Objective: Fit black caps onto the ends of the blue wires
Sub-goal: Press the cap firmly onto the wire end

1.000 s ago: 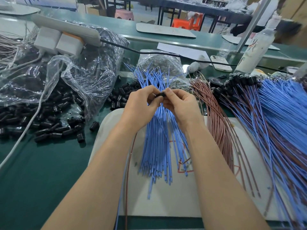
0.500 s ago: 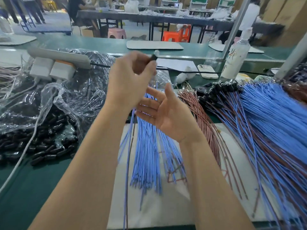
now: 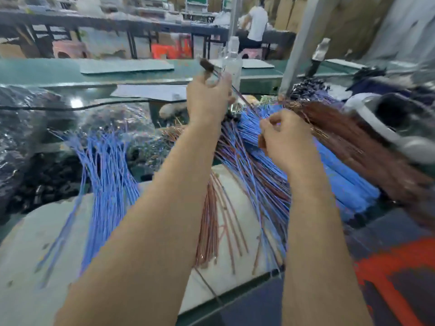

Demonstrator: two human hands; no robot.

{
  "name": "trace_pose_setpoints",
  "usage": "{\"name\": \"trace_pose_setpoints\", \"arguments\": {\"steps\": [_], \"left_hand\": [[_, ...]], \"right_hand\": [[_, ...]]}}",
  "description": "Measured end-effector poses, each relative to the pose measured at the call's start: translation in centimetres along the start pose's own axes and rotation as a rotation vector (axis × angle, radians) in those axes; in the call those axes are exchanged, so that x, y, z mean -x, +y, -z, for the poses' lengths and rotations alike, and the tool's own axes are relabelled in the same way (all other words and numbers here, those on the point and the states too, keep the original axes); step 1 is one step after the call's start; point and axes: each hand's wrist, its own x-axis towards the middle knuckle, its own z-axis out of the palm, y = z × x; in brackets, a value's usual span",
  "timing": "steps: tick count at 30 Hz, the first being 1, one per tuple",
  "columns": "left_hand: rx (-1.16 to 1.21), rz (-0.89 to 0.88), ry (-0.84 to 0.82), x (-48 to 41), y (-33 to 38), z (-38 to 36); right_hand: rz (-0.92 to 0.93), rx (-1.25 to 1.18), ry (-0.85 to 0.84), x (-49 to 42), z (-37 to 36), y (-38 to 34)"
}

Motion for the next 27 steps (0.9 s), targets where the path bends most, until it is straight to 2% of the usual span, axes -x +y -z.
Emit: {"name": "trace_pose_setpoints", "arguments": {"steps": [2, 5, 9, 12, 16, 19, 24, 27], "left_hand": [[-0.103, 0.096, -0.109, 1.2, -2.6, -2.1], [-0.245, 0.220, -0.233, 3.6, -6.4, -4.1], [-0.355, 0.167, -0.282, 4.0, -8.2, -4.1], [-0.313, 0.166, -0.281, 3.7, -8.0, -3.5], [-0.218, 0.144, -0.199, 2.7, -6.5, -1.2], [-0.120, 0.100, -0.097, 1.9, -5.1, 2.3], [0.000, 0.119, 0.149, 1.9, -4.5, 11.1], [-0.008, 0.103, 0.314, 2.3, -4.8, 16.7]], "right_hand": [[-0.130, 0.204, 0.065, -0.4, -1.6, 2.0], [-0.249, 0.350, 0.028, -0.1, -4.7, 5.4], [-0.234, 0.312, 0.084, -0.1, -6.0, 6.3], [-0.207, 0.202, 0.157, -0.1, -5.8, 5.6], [-0.041, 0.051, 0.275, 0.0, -7.1, 2.4], [0.042, -0.096, 0.181, 0.2, -9.7, -1.1], [0.164, -0.276, -0.114, 2.6, -15.3, -6.5], [0.194, -0.275, -0.313, 4.6, -19.4, -8.8]]}}
